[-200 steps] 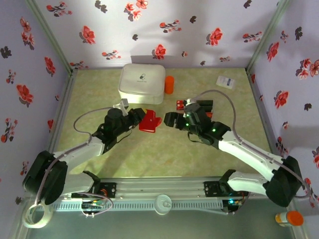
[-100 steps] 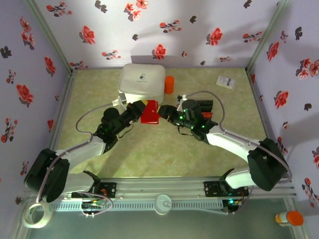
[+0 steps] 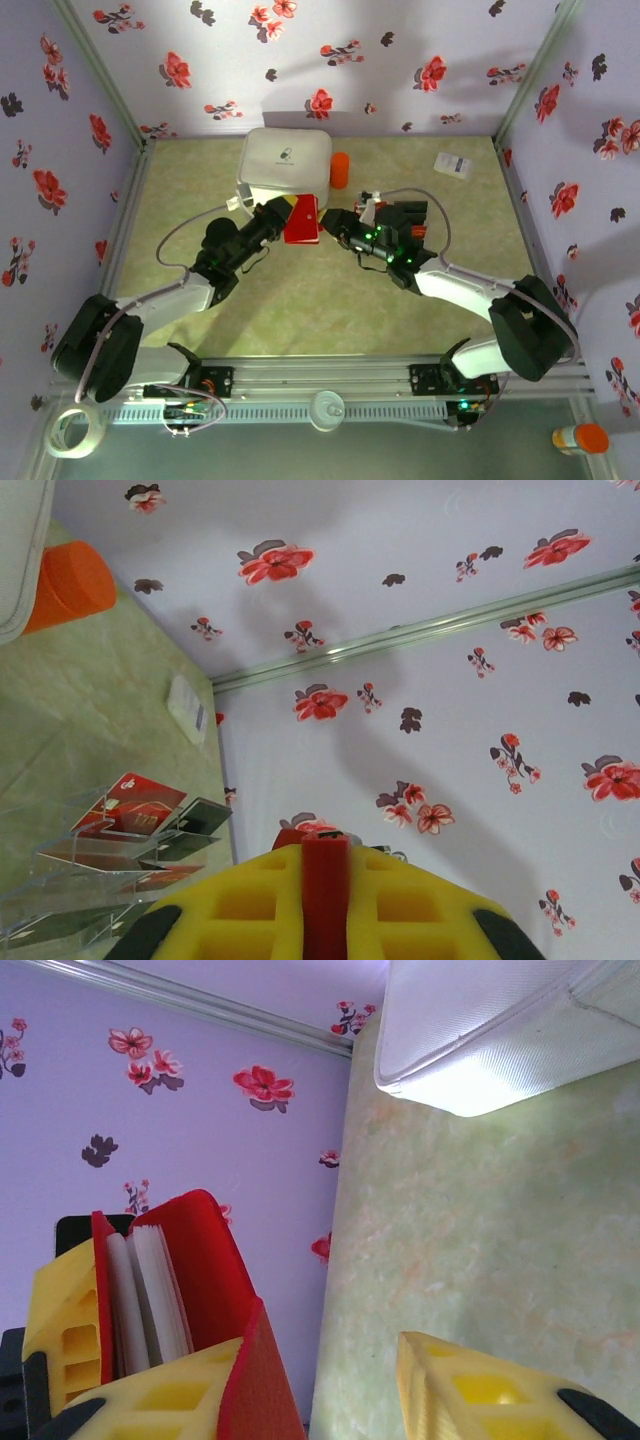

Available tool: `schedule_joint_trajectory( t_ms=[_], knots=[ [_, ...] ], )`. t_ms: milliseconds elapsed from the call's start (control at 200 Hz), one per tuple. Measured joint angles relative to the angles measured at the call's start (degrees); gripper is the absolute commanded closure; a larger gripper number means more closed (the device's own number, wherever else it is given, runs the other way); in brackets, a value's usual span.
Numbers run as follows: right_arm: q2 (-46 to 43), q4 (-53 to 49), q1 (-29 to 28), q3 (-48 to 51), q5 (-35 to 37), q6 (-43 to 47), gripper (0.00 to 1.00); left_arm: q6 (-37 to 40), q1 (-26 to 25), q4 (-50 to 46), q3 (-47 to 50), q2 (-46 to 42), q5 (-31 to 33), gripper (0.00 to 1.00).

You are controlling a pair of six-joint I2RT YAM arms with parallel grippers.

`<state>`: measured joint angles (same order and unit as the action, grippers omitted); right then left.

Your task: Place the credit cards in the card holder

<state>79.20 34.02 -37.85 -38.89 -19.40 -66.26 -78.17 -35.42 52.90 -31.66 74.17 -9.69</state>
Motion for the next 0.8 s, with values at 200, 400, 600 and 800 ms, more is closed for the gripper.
schedule_joint_trajectory(
  t_ms=[200, 400, 600, 800],
  knots=[
    [-0.7, 7.9, 2.0, 4.7, -1.2, -4.4, 0.62, -1.8, -0.5, 3.0, 0.0, 2.2, 0.1, 1.0],
    [-1.5, 13.8, 2.4, 6.0, -2.3, -6.9, 0.62, -3.5, -0.7, 5.8, 0.0, 3.2, 0.6, 1.0],
    [-1.5, 18.5, 2.4, 6.0, -3.5, -8.6, 0.62, -4.9, -1.2, 8.2, -0.1, 4.6, 0.8, 1.0],
    [1.1, 23.5, 2.4, 6.0, -4.7, -10.8, 0.66, -5.6, -1.7, 9.2, -0.6, 5.4, 0.8, 1.0]
  ],
)
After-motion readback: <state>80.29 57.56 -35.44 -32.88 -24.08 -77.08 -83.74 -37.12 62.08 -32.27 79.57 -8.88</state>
